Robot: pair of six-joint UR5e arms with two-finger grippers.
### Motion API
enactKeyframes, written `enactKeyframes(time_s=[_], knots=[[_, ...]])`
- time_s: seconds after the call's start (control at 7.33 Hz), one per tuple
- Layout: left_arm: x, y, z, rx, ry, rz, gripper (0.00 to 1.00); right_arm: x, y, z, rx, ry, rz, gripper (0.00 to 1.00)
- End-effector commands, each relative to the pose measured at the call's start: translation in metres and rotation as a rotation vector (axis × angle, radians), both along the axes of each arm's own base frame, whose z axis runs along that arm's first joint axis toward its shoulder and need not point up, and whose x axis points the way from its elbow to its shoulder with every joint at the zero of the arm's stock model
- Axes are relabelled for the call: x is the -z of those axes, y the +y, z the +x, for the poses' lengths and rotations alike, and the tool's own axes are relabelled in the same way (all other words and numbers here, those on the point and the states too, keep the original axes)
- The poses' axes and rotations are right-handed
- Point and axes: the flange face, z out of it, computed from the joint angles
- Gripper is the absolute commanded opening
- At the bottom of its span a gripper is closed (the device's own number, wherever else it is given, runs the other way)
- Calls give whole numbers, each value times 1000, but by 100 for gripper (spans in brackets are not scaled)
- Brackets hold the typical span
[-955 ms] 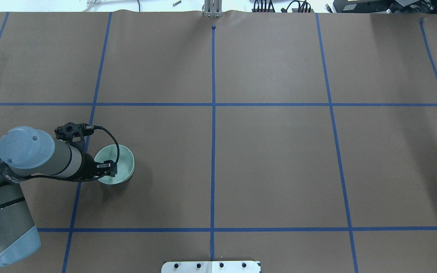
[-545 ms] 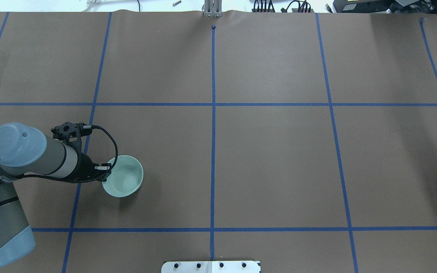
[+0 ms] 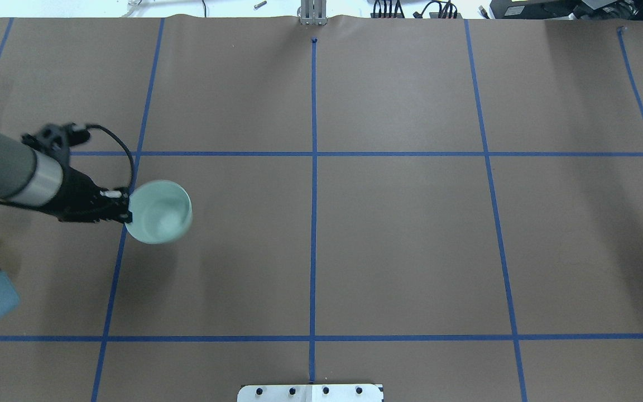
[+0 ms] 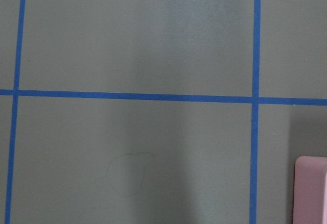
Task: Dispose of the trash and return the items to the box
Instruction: 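Carry the green bowl with the left gripper into the clear bin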
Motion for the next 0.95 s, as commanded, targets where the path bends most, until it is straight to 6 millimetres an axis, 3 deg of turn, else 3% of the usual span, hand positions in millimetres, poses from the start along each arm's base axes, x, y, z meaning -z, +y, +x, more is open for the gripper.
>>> enactKeyframes(time_s=[0.0, 0.27, 0.41, 0.55, 0.68, 0.82], knots=[[-53, -53, -171, 7, 31, 139, 0, 26, -18, -43, 11, -4, -15, 100], [-217, -90, -299, -61, -41, 260, 0, 29, -19, -74, 38, 7, -3, 100], [-300, -109, -347, -98, -84, 294, 0, 30, -18, -77, 33, 6, -11, 100], [-354, -143, -396, -109, -102, 306, 0, 30, -19, -83, 41, 7, -15, 100], [-380, -162, -416, -136, -118, 279, 0, 30, -20, -85, 43, 8, -13, 100], [-386, -167, -425, -137, -204, 234, 0, 30, -19, -87, 48, 9, -14, 100]])
